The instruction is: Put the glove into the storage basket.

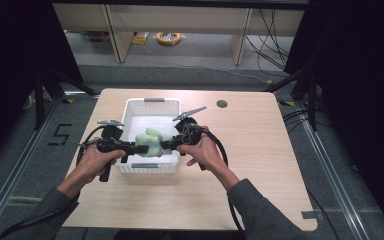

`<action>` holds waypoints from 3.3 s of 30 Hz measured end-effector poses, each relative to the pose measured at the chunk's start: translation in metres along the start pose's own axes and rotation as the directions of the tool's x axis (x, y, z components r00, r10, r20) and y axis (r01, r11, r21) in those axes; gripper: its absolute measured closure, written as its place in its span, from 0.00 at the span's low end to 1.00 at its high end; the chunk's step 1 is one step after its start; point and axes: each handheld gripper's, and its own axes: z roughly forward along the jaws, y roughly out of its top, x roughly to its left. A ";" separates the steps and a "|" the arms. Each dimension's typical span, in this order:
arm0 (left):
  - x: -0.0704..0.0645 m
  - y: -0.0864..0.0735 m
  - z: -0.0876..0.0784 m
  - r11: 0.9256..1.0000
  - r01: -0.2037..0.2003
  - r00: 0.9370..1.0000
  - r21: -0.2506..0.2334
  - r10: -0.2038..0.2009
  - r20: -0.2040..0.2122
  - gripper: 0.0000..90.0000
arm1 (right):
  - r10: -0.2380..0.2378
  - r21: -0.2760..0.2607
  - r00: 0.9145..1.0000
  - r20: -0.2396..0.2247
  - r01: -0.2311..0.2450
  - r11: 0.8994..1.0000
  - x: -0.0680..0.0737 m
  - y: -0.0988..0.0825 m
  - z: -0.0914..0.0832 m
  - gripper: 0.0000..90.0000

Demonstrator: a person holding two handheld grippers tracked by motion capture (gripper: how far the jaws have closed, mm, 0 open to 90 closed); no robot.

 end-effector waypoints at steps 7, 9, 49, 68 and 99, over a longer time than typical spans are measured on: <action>0.009 -0.004 0.002 1.000 0.010 1.000 0.023 -0.010 -0.026 0.71 | 0.006 0.031 1.000 0.000 -0.006 0.999 -0.002 0.003 0.016 0.77; 0.014 -0.007 0.005 0.999 0.016 0.999 0.040 -0.015 -0.034 0.71 | 0.010 0.044 1.000 0.005 -0.010 0.999 -0.003 0.002 0.022 0.77; 0.035 -0.006 0.037 0.948 -0.028 0.989 0.318 0.073 -0.130 0.65 | 0.023 0.234 0.997 0.070 -0.039 0.971 -0.018 -0.003 0.065 0.72; 0.034 0.004 0.030 0.960 -0.031 0.979 0.279 0.086 -0.185 0.49 | -0.021 0.197 0.991 0.136 -0.006 0.980 -0.016 0.005 0.055 0.57; 0.005 0.004 0.005 0.994 -0.057 0.985 0.092 0.071 -0.156 0.31 | -0.046 0.048 0.990 0.135 0.039 0.998 -0.022 -0.001 0.003 0.44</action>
